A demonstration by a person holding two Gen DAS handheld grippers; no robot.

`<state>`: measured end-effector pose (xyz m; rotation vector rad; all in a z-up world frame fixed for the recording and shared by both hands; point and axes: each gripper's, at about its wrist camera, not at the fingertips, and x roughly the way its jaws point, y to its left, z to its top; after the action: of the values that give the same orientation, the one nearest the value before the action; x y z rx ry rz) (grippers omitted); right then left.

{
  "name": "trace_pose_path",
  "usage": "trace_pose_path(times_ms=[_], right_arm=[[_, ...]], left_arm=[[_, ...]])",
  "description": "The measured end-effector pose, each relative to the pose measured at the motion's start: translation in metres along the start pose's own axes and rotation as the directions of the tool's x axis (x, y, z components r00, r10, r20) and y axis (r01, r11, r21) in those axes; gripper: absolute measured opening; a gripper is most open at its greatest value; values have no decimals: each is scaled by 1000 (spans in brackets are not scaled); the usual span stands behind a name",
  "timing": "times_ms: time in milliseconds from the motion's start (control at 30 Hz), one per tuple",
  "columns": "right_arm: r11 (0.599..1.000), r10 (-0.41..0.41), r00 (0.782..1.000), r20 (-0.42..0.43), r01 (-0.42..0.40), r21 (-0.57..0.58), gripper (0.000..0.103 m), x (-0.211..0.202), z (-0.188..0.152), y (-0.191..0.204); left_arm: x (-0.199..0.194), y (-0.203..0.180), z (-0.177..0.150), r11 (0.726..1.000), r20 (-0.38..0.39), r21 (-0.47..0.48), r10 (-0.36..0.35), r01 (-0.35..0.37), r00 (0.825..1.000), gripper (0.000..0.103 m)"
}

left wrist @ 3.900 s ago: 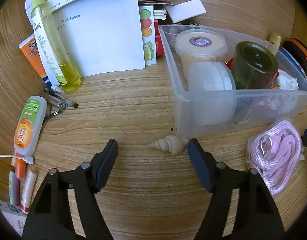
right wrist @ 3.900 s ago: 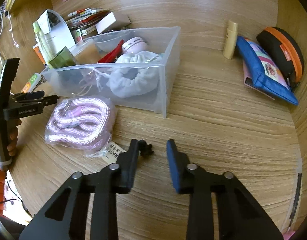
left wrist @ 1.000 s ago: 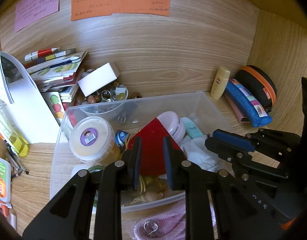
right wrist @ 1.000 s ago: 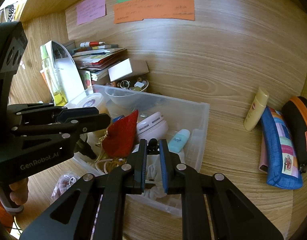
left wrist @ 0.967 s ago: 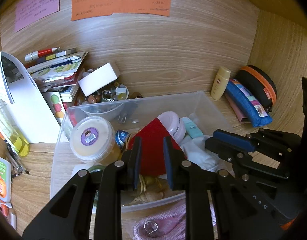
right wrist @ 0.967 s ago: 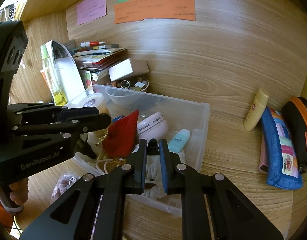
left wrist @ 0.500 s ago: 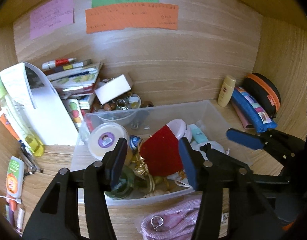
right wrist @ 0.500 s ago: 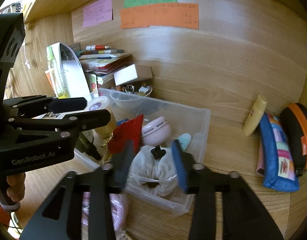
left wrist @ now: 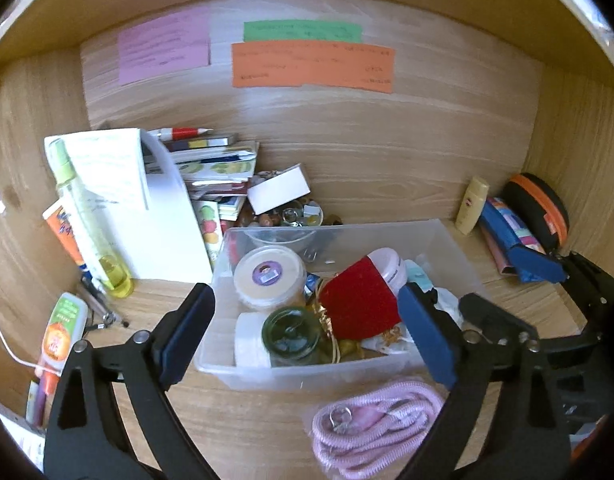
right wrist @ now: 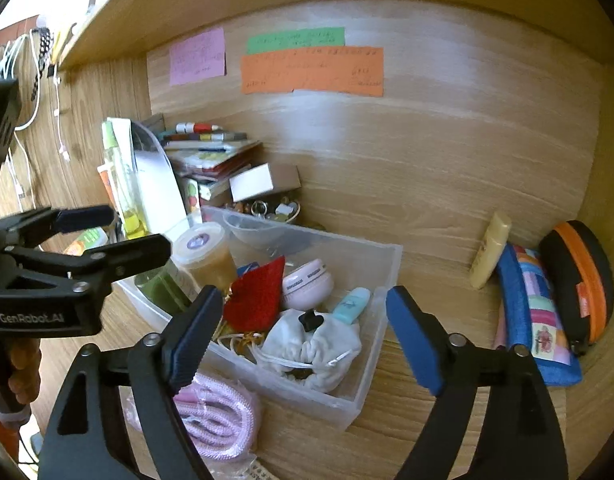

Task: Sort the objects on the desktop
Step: 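Open both grippers to drop the seashell and clip into the bin, then move both grippers toward the bagged pink rope and the eraser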

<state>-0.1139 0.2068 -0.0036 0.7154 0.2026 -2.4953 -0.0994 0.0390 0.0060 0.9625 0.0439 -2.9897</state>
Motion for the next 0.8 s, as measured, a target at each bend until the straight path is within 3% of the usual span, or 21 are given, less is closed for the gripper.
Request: trace_pose_path(times_ms=[367, 533, 800], right_arm=[[998, -68, 998, 3, 68, 1, 88, -37, -22, 5], [996, -89, 995, -54, 90, 19, 89, -39, -47, 2], [992, -105, 980, -167, 116, 56, 89, -36, -82, -13]], left_arm=[[-11, 18, -28, 998, -63, -50, -52, 49, 997, 99], [-2, 17, -50, 997, -134, -42, -69, 64, 989, 99], [0, 7, -89, 995, -226, 51, -77, 90, 971, 99]])
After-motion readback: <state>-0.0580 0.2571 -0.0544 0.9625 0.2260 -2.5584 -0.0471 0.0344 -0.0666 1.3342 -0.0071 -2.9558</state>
